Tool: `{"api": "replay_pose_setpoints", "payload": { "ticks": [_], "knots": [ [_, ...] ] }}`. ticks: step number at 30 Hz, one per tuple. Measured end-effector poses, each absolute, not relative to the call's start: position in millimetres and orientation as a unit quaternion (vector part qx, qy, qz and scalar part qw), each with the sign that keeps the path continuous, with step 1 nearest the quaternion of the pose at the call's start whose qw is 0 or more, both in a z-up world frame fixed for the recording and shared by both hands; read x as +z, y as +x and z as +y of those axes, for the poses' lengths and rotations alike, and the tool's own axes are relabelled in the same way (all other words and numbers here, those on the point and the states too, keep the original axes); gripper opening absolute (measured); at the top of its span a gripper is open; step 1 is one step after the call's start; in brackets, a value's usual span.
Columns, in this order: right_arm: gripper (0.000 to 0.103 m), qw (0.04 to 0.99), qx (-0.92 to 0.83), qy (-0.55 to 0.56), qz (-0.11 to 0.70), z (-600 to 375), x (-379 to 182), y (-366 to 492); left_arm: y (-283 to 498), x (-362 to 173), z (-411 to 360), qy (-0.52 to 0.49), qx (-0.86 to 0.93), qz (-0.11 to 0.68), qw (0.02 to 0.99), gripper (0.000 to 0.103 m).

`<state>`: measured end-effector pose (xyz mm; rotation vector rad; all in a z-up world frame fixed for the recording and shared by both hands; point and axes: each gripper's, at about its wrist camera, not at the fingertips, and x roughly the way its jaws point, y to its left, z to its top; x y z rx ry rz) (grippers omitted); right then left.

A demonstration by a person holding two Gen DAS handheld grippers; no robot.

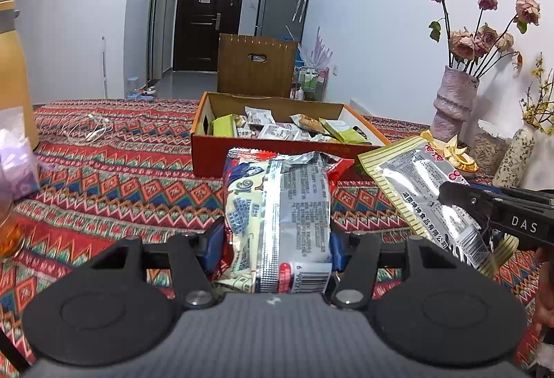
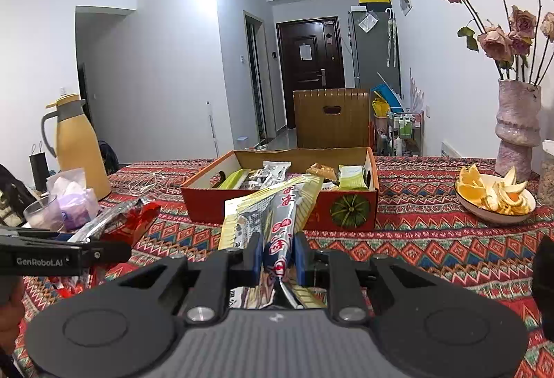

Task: Organize snacks
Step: 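Carry both held bags over the cardboard box and lower them inside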

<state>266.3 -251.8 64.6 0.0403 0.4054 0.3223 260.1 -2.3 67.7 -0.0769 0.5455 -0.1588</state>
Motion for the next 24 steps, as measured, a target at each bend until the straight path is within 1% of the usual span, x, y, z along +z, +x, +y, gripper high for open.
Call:
{"api": "replay_pose_setpoints", "payload": {
  "ticks": [24],
  "knots": [
    [0.018, 0.964, 0.159, 0.016, 0.213, -234, 57, 383, 376, 66, 0, -0.027, -0.087, 0.278, 0.956, 0.058]
  ]
}}
